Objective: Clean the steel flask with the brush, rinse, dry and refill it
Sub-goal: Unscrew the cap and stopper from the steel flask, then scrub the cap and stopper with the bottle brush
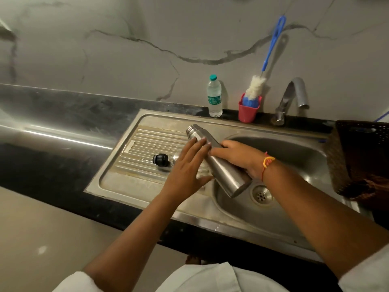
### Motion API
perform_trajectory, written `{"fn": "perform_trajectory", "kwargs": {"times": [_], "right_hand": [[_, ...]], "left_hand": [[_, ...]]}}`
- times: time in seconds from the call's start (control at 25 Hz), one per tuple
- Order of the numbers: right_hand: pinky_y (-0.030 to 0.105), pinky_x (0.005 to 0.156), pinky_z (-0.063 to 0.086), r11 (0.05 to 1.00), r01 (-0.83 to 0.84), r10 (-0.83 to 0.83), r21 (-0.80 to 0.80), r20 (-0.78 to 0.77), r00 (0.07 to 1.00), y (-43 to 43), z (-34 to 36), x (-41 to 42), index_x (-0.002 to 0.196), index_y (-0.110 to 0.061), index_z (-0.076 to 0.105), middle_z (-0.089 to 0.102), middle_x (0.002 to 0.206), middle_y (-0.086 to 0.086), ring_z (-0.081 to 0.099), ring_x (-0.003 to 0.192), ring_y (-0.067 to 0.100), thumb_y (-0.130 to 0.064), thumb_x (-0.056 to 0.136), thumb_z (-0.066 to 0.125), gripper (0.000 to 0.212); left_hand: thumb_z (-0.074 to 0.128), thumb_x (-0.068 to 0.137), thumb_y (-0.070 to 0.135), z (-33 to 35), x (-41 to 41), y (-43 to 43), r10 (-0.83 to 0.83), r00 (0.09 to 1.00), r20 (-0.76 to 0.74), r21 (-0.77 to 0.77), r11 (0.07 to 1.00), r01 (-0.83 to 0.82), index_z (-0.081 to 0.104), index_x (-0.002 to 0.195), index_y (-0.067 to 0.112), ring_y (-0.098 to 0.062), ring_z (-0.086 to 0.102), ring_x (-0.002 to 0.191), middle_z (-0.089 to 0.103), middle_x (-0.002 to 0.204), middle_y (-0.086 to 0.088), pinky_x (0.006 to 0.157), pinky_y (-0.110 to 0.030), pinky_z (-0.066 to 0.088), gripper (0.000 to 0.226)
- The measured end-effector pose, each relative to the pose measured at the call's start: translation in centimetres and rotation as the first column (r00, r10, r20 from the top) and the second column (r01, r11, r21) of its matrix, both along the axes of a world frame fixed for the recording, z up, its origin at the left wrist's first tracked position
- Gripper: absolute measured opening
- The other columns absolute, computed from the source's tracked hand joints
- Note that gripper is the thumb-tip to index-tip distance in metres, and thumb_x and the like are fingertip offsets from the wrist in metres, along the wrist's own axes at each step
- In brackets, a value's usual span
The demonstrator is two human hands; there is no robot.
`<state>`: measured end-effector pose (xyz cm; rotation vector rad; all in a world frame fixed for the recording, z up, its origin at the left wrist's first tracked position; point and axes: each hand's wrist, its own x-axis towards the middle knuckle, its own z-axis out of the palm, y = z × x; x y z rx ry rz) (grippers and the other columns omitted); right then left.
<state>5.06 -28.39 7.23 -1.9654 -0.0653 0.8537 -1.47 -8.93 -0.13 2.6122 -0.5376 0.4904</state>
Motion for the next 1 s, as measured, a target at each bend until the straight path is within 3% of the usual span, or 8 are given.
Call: {"fn": "perform_trajectory", "kwargs": {"times": [0.12, 0.24, 0.44, 0.52, 0.6, 0.64, 0.8, 1.0], "right_hand": [[0.037, 0.08, 0.059, 0.996, 0.035, -0.025, 0.086, -0.115, 0.993, 5.2, 1.4, 1.4, 0.118, -0.024, 0.061, 0.071, 0.108, 0.012, 0.069, 0.096, 0.028, -0.056, 0.087, 0.063, 0.045], [0.038, 0.079, 0.058, 0.969, 0.09, -0.042, 0.229, -0.205, 0.978, 9.7, 1.1, 3.7, 0.124, -0.019, 0.061, 0.068, 0.12, 0.016, 0.07, 0.101, 0.03, -0.058, 0.083, 0.068, 0.057], [0.039, 0.091, 0.055, 0.872, 0.28, -0.172, 0.401, -0.284, 0.943, 15.9, 0.2, 6.1, 0.119, -0.012, 0.066, 0.068, 0.118, 0.011, 0.068, 0.103, 0.028, -0.042, 0.097, 0.055, 0.039], [0.033, 0.089, 0.054, 0.929, 0.249, -0.225, 0.275, -0.115, 0.967, 18.1, -0.8, 6.2, 0.125, -0.013, 0.063, 0.067, 0.121, 0.007, 0.068, 0.1, 0.023, -0.031, 0.1, 0.052, 0.033], [0.028, 0.088, 0.05, 0.993, 0.089, -0.069, -0.077, 0.229, 0.971, 19.3, -2.7, 6.3, 0.133, -0.018, 0.06, 0.063, 0.13, 0.002, 0.063, 0.105, 0.018, -0.03, 0.099, 0.056, 0.037], [0.029, 0.091, 0.05, 0.972, 0.038, 0.043, -0.23, 0.334, 0.942, 19.5, -3.7, 6.2, 0.136, -0.022, 0.058, 0.06, 0.135, 0.0, 0.062, 0.11, 0.018, -0.034, 0.096, 0.059, 0.042], [0.036, 0.106, 0.045, 0.895, -0.054, 0.235, -0.443, 0.366, 0.901, 18.9, -6.4, 6.0, 0.146, -0.026, 0.048, 0.048, 0.149, 0.003, 0.053, 0.128, 0.024, -0.04, 0.089, 0.066, 0.061], [0.039, 0.108, 0.043, 0.842, -0.106, 0.329, -0.528, 0.349, 0.877, 18.5, -7.9, 6.1, 0.15, -0.023, 0.042, 0.047, 0.149, 0.008, 0.045, 0.134, 0.027, -0.043, 0.087, 0.067, 0.07]], "left_hand": [[0.087, 0.075, 0.027, 1.5, 2.4, 4.8, 0.033, 0.997, 0.066, -0.024, 0.999, -0.031, 0.047, 0.149, 0.013, -0.03, 0.027, 0.152, 0.042, 0.159, -0.01, 0.124, -0.051, 0.027, 0.086], [0.089, 0.072, 0.028, 3.0, 4.8, 10.3, 0.031, 1.0, 0.006, -0.046, 0.998, -0.031, 0.05, 0.147, 0.017, -0.032, 0.038, 0.145, 0.048, 0.154, -0.009, 0.118, -0.056, 0.036, 0.085], [0.093, 0.07, 0.026, 3.0, 8.3, 17.3, 0.093, 0.983, -0.157, -0.393, 0.908, -0.149, 0.059, 0.136, 0.019, -0.016, 0.06, 0.119, 0.063, 0.132, 0.001, 0.095, -0.042, 0.058, 0.074], [0.091, 0.071, 0.034, 2.7, 9.3, 18.7, 0.151, 0.945, -0.289, -0.479, 0.832, -0.279, 0.062, 0.125, 0.029, -0.015, 0.062, 0.113, 0.066, 0.121, 0.007, 0.093, -0.041, 0.058, 0.061], [0.088, 0.074, 0.037, 1.9, 10.1, 19.5, 0.169, 0.904, -0.392, -0.496, 0.79, -0.362, 0.061, 0.119, 0.034, -0.016, 0.062, 0.112, 0.067, 0.116, 0.01, 0.094, -0.043, 0.057, 0.053], [0.087, 0.075, 0.037, 1.5, 10.4, 19.8, 0.168, 0.89, -0.424, -0.503, 0.773, -0.386, 0.06, 0.12, 0.035, -0.016, 0.062, 0.113, 0.067, 0.117, 0.01, 0.094, -0.043, 0.056, 0.052], [0.087, 0.077, 0.036, 0.0, 11.3, 20.0, 0.202, 0.846, -0.493, -0.515, 0.716, -0.471, 0.06, 0.123, 0.031, -0.015, 0.061, 0.11, 0.064, 0.113, 0.012, 0.092, -0.036, 0.053, 0.054], [0.086, 0.077, 0.038, -1.4, 12.0, 20.1, 0.219, 0.826, -0.52, -0.506, 0.7, -0.504, 0.061, 0.123, 0.028, -0.014, 0.061, 0.107, 0.066, 0.115, 0.01, 0.086, -0.031, 0.052, 0.053]]}}
